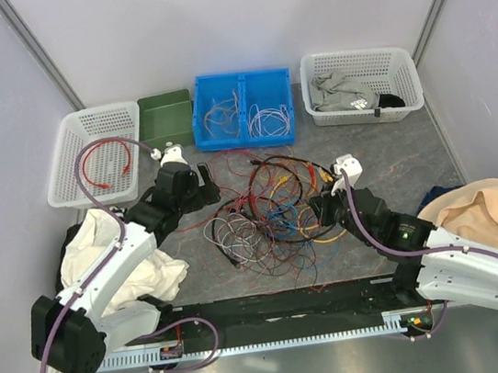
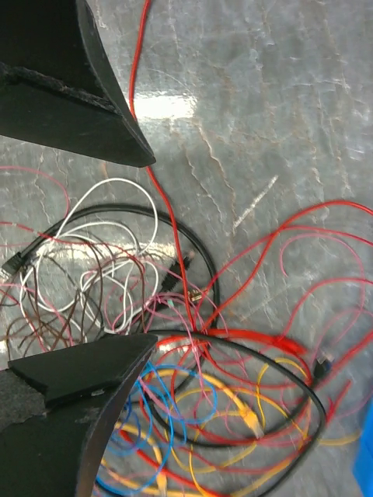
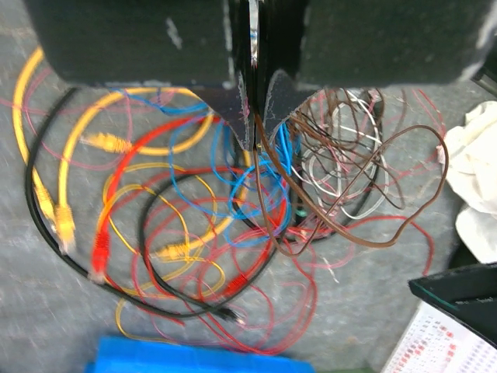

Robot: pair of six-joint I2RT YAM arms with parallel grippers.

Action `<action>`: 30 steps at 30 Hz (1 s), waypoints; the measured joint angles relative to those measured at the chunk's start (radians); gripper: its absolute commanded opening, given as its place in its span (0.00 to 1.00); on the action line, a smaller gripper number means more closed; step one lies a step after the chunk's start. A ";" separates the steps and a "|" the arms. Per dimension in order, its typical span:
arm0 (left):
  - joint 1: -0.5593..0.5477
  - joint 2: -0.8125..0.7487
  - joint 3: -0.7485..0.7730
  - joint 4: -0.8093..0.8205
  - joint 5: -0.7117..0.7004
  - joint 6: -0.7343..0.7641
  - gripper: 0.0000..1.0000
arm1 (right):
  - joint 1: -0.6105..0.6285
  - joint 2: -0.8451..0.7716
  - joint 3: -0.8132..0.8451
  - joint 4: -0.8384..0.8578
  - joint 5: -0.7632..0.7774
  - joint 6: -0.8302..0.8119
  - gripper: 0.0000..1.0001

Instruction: Untangle the cables

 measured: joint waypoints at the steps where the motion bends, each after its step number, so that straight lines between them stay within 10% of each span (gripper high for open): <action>1: 0.000 0.015 -0.001 0.002 0.001 0.000 0.95 | 0.000 -0.015 -0.010 -0.017 0.006 0.010 0.00; 13: -0.002 0.405 0.071 0.109 0.068 -0.119 0.99 | 0.000 -0.169 -0.063 -0.169 0.031 0.090 0.03; 30: -0.005 0.510 0.122 0.174 -0.005 -0.230 0.99 | 0.000 -0.219 -0.072 -0.195 0.037 0.109 0.17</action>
